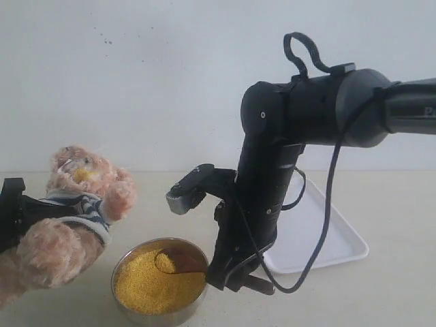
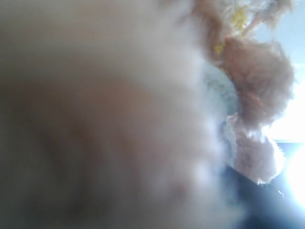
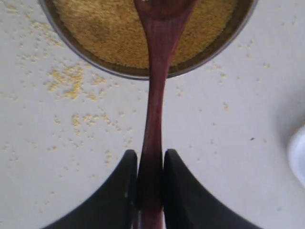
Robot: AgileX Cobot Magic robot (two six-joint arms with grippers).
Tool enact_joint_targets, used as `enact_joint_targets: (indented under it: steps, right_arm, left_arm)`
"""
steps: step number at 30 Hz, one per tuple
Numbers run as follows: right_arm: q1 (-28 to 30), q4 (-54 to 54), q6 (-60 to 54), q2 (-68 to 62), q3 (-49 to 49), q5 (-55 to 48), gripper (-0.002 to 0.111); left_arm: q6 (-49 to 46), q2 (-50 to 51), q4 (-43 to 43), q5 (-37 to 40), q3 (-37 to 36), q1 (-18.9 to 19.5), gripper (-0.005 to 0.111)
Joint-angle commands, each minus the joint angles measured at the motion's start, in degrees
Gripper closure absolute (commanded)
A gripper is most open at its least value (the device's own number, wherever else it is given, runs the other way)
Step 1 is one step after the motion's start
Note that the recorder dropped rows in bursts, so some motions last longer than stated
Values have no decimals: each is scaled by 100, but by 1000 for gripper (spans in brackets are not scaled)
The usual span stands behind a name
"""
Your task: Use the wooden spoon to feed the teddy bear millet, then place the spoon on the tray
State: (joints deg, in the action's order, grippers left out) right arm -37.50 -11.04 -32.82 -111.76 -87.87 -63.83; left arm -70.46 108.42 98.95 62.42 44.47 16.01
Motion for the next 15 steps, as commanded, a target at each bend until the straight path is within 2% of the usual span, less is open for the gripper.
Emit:
enact_joint_targets:
  steps: [1,9,15]
  right_arm:
    - [220,-460,-124,76,-22,-308,109]
    - [533,-1619,-249,64,-22,-613,109]
    - [566,-1838,-553,82,-9,-613,109]
  left_arm:
    - [-32,-8,99,377,31,8,103]
    - [-32,-8,70,413,-59,8,103]
    - [-32,-8,99,502,-117,8,103]
